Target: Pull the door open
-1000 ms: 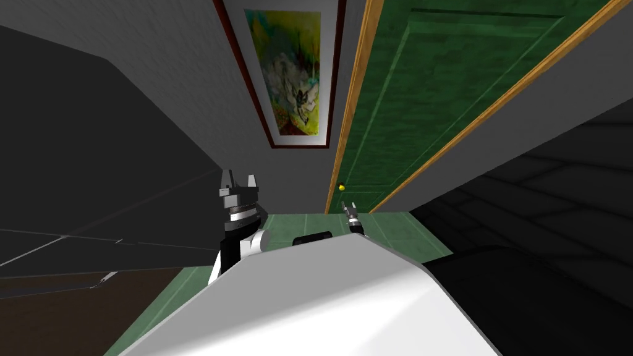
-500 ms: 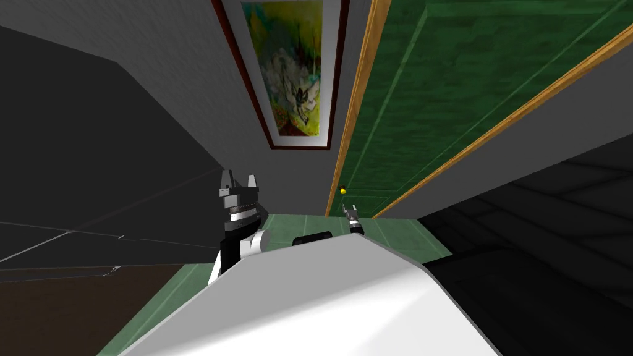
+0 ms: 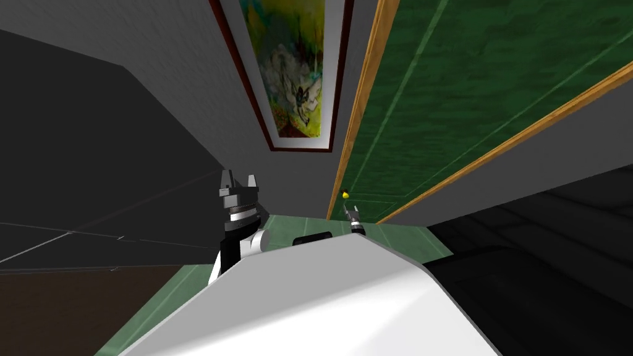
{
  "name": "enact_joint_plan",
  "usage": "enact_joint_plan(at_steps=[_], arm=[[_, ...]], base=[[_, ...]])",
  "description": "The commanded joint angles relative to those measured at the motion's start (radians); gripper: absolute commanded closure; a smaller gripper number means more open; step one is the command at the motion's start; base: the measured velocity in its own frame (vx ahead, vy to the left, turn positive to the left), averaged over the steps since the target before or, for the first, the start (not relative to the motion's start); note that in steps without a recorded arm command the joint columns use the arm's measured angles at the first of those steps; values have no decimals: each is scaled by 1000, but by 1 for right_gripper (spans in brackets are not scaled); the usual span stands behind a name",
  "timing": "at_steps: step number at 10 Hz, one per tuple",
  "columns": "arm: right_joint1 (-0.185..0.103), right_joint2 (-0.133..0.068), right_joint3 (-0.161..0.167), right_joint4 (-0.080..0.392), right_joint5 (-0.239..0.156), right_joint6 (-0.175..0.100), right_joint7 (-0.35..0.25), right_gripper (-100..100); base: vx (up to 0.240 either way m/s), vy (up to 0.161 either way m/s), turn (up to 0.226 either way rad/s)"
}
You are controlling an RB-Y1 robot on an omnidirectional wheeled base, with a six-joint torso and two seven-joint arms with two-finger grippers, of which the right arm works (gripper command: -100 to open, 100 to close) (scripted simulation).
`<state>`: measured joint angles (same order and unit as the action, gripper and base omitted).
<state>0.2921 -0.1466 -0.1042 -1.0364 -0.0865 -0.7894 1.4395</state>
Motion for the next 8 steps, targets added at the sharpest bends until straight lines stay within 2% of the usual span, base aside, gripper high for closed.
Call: enact_joint_plan(at_steps=[1, 6, 7, 8], arm=[[-9, -14, -12, 25, -6, -11, -13, -100], [-16, -58, -54, 79, -24, -37, -56, -100], [-19, -53, -49, 73, -22, -30, -50, -100], [-19, -53, -49, 73, -22, -30, -50, 100]], base=[[184, 10, 66], [200, 1, 88], [88, -6, 20], [-10, -8, -38]])
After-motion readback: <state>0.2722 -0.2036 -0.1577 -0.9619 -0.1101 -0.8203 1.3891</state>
